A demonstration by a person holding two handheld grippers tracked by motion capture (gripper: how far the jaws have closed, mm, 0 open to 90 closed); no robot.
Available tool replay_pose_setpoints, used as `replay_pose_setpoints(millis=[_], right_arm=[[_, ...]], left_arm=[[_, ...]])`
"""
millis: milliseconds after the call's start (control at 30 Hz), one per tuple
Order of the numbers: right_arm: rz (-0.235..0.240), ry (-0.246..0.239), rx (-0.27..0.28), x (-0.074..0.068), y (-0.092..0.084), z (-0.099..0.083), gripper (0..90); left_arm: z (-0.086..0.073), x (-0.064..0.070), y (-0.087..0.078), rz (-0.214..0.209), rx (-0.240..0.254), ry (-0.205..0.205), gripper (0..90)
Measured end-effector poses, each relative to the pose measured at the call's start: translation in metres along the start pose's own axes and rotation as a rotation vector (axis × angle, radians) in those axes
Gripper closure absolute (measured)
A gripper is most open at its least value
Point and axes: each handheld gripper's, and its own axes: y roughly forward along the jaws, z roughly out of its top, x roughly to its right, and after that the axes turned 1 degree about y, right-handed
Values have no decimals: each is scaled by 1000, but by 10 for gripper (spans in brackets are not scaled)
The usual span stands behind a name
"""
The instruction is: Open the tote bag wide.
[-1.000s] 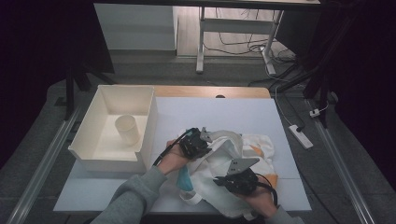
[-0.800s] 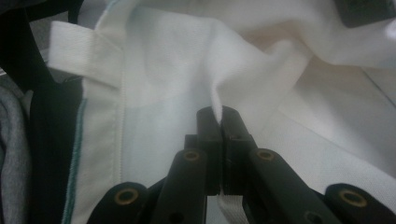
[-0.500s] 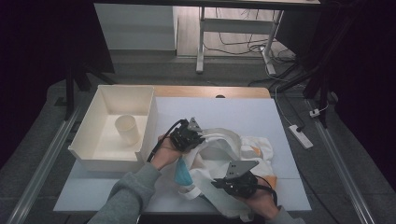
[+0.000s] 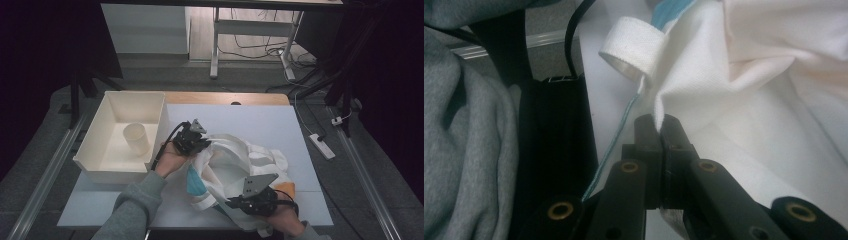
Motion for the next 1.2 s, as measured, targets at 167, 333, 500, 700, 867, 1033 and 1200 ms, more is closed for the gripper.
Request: replay_pose_setpoints(millis=[167, 333, 500, 700, 867, 1033, 1200], right_arm=[[24, 17, -42, 5, 8, -7, 890], [34, 22, -55, 9, 14, -12, 889], [1, 41, -50, 12, 13, -14, 888], [-4, 67, -39, 17, 11, -17, 888], [6, 70, -34, 18, 10, -18, 856], [-114, 97, 61, 23, -17, -12, 643], [-281, 124, 158, 27, -44, -9, 601]], left_arm=[[-1, 4, 7, 4, -16, 11, 868], [-2, 4, 7, 13, -14, 11, 867], [-4, -2, 7, 33, 5, -16, 867], [-5, -4, 8, 26, 1, -25, 867], [-4, 1, 8, 30, -3, -14, 864], [-3, 2, 8, 26, -7, -6, 862], [-4, 3, 9, 14, -9, -1, 859]])
